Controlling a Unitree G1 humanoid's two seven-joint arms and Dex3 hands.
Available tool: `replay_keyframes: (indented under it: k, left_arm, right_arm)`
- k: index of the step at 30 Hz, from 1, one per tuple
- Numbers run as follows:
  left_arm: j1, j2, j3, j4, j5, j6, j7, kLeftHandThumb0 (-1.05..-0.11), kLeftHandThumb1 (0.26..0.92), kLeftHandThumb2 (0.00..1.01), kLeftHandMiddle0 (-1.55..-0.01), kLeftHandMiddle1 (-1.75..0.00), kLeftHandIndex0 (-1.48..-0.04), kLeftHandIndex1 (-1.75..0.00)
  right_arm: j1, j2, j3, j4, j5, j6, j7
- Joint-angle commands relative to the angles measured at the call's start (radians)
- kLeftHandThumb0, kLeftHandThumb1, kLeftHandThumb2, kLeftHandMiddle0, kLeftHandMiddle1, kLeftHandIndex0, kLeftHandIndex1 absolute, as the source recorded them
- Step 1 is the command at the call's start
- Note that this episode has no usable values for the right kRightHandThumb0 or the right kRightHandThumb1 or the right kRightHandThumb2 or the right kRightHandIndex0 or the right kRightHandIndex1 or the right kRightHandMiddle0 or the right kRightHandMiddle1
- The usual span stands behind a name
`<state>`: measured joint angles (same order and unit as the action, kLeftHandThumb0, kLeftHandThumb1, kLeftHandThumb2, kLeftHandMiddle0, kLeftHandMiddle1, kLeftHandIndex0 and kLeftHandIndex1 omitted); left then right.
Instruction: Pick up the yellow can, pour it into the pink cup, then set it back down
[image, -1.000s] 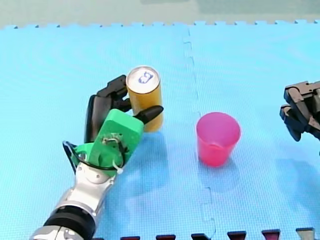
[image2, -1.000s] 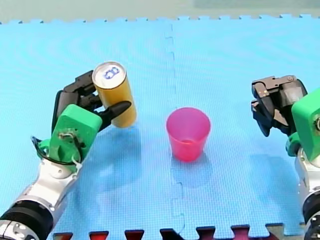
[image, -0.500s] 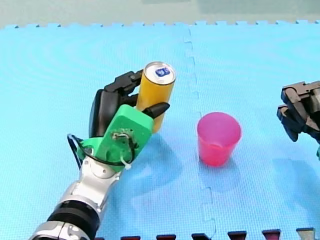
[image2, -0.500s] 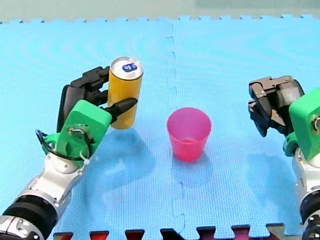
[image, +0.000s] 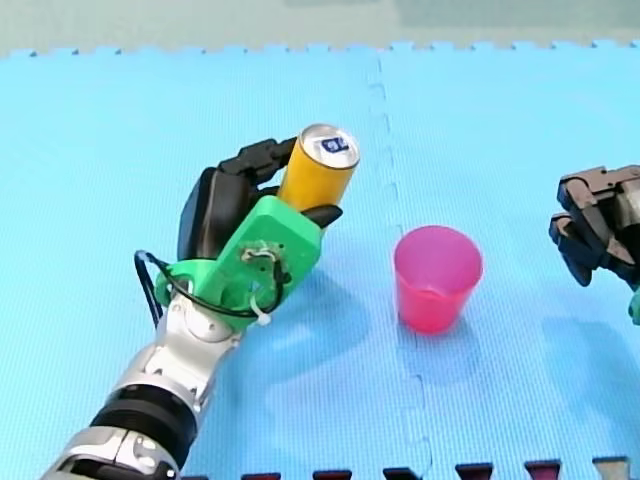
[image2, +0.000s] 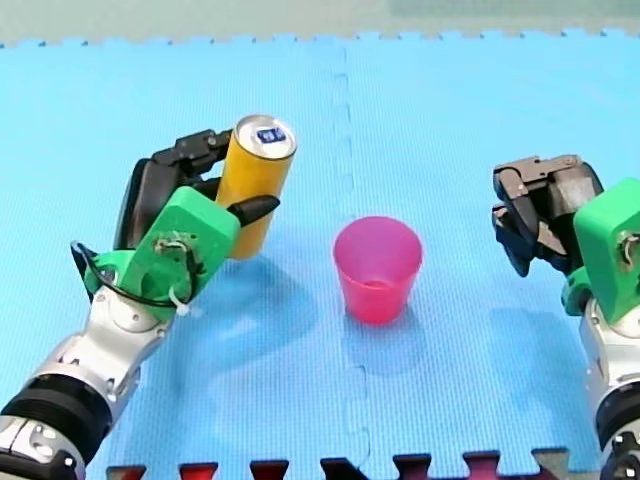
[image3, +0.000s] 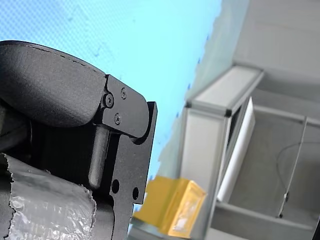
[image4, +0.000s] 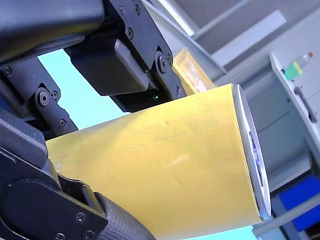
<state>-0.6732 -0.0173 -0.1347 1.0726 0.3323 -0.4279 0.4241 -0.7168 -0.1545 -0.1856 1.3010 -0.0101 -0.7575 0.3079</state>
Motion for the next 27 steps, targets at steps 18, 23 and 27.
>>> replay_keyframes:
  k: [18,23,27]
  left_arm:
    - [-0.039,0.029,-0.035,0.021,0.033,-0.080,0.040,-0.478,0.850,0.00,-1.33,0.00,-1.17,0.00]
    - [-0.048,0.030,-0.039,0.028,0.038,-0.087,0.038,-0.475,0.853,0.00,-1.33,0.00,-1.17,0.00]
    - [-0.059,0.031,-0.040,0.033,0.040,-0.105,0.040,-0.476,0.855,0.00,-1.32,0.00,-1.17,0.00]
  right_arm:
    - [-0.003,0.011,-0.010,-0.004,0.013,0.021,-0.002]
    - [-0.005,0.007,-0.013,-0.003,0.015,0.024,0.001]
    - [-0.006,0.007,-0.015,-0.002,0.015,0.025,0.000]
